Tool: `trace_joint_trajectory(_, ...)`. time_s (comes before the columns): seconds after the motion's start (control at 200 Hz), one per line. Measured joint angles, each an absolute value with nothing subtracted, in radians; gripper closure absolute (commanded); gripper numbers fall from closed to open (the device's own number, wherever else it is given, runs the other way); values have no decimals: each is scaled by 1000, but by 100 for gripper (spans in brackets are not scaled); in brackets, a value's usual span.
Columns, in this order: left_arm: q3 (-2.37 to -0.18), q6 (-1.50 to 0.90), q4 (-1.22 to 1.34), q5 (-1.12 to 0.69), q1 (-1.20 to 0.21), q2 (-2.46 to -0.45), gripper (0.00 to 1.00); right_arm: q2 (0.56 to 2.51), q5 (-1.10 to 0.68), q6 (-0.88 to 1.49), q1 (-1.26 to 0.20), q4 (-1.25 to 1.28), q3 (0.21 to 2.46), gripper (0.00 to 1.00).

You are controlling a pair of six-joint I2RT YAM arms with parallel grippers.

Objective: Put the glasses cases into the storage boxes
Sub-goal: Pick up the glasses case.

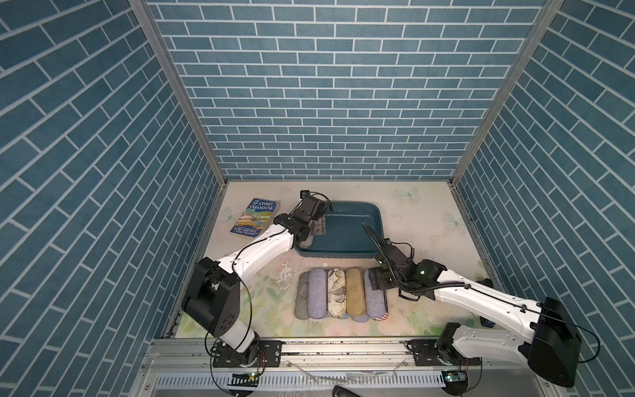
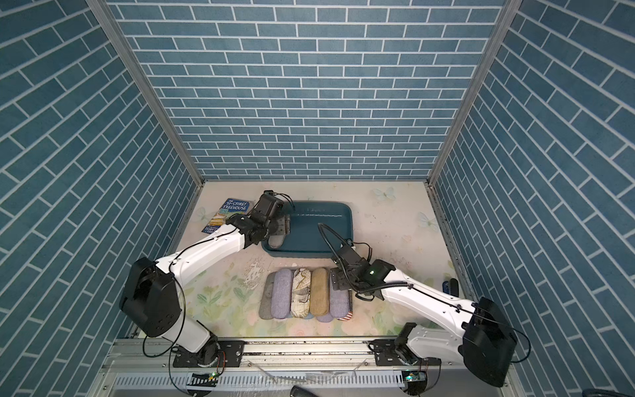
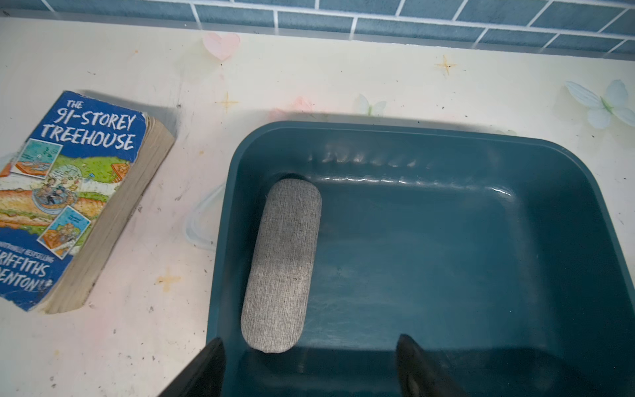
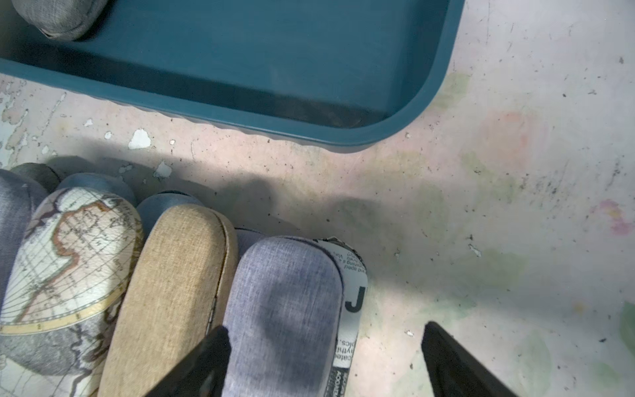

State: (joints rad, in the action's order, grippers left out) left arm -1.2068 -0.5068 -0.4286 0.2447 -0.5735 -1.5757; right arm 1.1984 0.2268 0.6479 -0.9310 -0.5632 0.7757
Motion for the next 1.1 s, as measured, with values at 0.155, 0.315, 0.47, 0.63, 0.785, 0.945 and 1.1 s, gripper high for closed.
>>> trace_joint_trajectory(0.155,-1180,-519,-418,233,-574,-1565,21,1248,242,662,-965,-577,799,15)
trace_joint_trajectory(0.315,-1176,-521,-408,231,-574,-1565,21,1282,263,678,-1008,-607,830,15)
trace_joint_trajectory(0.47,-1175,-519,-405,231,-574,-1565,21,1312,277,690,-1037,-632,854,15)
trace_joint_trajectory(0.63,-1175,-514,-405,231,-574,-1565,21,1351,292,712,-1053,-656,869,17)
trace_joint_trajectory(0.785,-1173,-510,-404,231,-574,-1565,21,1380,303,730,-1056,-666,874,21)
trace_joint_trajectory(0.945,-1169,-508,-400,230,-574,-1565,21,1402,307,737,-1056,-669,888,21)
trace_joint_trajectory(1.1,-1162,-508,-397,231,-574,-1565,21,1418,307,741,-1056,-669,892,21)
